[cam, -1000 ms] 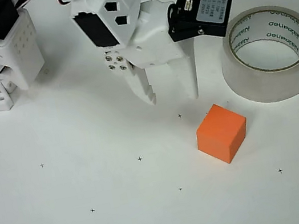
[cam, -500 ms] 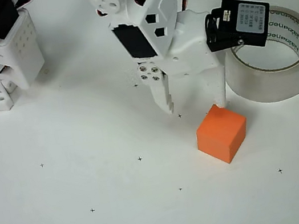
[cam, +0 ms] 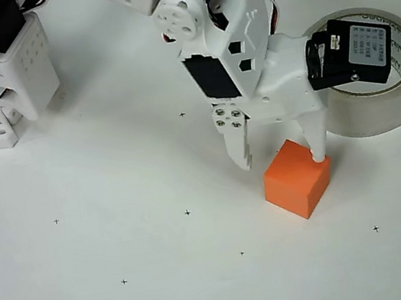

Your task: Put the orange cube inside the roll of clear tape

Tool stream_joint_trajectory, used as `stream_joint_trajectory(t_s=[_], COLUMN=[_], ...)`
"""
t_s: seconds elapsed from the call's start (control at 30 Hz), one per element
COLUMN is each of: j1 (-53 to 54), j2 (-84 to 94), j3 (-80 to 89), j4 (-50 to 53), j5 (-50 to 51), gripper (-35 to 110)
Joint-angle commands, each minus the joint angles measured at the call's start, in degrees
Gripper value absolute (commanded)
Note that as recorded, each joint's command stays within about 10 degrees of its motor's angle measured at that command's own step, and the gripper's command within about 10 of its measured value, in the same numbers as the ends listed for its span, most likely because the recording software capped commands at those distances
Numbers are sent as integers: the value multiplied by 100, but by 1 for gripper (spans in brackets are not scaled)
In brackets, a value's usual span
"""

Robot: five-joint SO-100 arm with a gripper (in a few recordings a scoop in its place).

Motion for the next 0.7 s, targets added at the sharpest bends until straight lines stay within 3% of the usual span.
stream_joint_trajectory(t_s=[0.0, 0.67], j1=[-26, -26], j2=[70, -562], j3=[-545, -1002], j4=[-132, -132], j5=[-105, -220], gripper=[37, 37])
